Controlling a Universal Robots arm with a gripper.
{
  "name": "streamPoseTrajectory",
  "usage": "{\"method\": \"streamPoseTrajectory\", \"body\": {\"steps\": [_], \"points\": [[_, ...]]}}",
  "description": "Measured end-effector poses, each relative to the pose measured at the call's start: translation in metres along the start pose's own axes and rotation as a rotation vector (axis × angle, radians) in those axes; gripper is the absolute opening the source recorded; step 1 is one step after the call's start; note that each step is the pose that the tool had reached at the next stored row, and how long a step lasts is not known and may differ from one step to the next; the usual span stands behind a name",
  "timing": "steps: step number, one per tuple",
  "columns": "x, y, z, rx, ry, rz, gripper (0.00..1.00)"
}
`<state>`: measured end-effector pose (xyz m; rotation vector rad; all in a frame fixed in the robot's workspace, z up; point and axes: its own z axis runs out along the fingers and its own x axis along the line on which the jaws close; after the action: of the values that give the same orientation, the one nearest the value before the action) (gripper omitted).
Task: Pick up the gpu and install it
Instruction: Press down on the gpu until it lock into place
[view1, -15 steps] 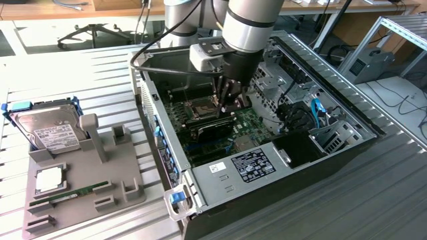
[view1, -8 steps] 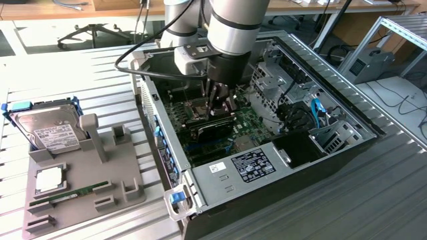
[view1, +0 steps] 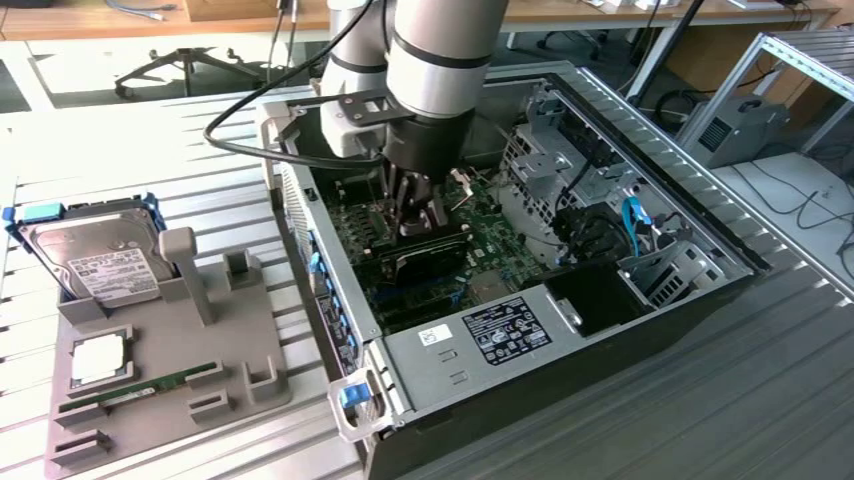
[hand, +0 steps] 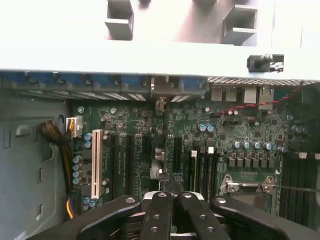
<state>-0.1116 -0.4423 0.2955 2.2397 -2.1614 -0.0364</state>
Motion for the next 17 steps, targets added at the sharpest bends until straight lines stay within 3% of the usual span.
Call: {"method": "streamPoseTrajectory", "body": {"steps": [10, 17], "points": [[0.0, 0.0153, 0.0161, 0.0001, -0.0001, 0.0, 0.11], [0.0, 0.0222, 0.0219, -0.0002, 0.0006, -0.001, 0.11]]}}
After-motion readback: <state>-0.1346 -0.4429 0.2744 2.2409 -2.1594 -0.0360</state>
